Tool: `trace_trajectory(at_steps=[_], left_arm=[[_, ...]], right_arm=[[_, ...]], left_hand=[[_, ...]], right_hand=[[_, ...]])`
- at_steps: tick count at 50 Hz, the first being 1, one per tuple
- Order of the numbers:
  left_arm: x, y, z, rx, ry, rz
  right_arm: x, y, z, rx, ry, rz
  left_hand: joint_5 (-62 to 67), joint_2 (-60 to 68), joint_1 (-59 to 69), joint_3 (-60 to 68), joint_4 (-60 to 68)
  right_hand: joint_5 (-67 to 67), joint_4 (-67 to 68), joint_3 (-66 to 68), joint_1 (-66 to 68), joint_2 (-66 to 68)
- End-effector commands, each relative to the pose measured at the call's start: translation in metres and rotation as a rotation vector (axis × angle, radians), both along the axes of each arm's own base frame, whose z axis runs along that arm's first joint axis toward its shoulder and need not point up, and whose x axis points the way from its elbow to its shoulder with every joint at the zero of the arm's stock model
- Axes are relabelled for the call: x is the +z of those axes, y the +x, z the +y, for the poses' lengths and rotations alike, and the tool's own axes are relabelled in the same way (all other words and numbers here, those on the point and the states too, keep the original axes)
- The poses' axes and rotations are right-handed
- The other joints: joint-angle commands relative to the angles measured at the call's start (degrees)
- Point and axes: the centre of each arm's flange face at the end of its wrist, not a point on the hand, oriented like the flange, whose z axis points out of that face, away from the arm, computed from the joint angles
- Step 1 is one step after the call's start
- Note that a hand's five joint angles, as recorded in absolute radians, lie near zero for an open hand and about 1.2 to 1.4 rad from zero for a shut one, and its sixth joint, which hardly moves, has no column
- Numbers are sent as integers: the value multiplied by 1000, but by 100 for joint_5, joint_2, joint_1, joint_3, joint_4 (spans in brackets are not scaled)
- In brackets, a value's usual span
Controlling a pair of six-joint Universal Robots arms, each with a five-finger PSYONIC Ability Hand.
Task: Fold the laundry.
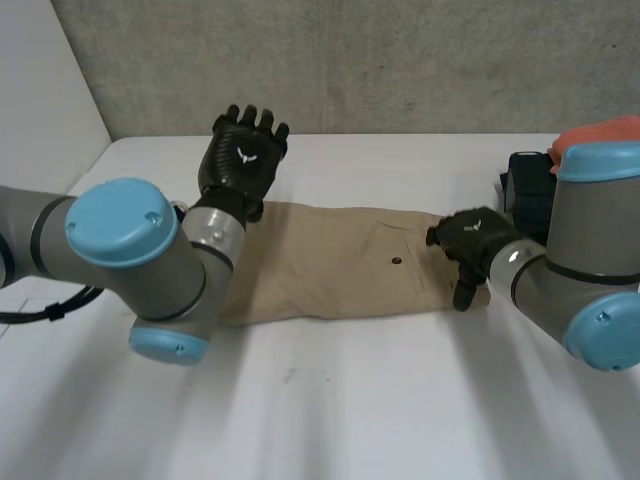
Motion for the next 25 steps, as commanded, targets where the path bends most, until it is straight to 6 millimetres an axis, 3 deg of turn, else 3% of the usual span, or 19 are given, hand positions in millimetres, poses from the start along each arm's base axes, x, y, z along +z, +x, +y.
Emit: trace_trajectory(at_steps=[1,3,6,11,16,17,21,25], left_arm=[[-11,3,9,-13,61,24],[-11,3,9,-12,65,32],[-11,3,9,-12,71,43],[-3,5,10,-8,60,54],[11,9,16,-14,44,86],[16,11,18,-16,42,100],[27,15,25,-23,40,138],[33,20,32,-26,44,161]], right_arm=[[-35,0,-17,-5,0,7],[-42,0,-21,-5,-10,12],[-51,-1,-26,-9,-28,44],[-52,-26,-27,-109,-33,100],[10,-48,-13,-122,-235,139],[15,-53,-12,-123,-254,166],[18,-70,-16,-122,-302,304],[25,-67,-20,-80,-384,407]], left_hand=[[-288,-196,-83,-224,-168],[-288,-196,-83,-224,-168],[-288,-196,-83,-224,-168],[-288,-196,-83,-224,-168],[-288,-196,-83,-224,-168],[-288,-196,-83,-224,-168],[-288,-196,-83,-224,-168],[-288,-196,-83,-224,-168]], right_hand=[[1258,1320,1339,1330,1556],[2098,2160,2179,2170,2396],[5688,5750,5768,5760,5985],[5696,5758,5777,5768,5994],[5696,5758,5777,5768,5994],[5696,5758,5777,5768,5994],[5696,5758,5777,5768,5994],[5696,5758,5777,5768,5994]])
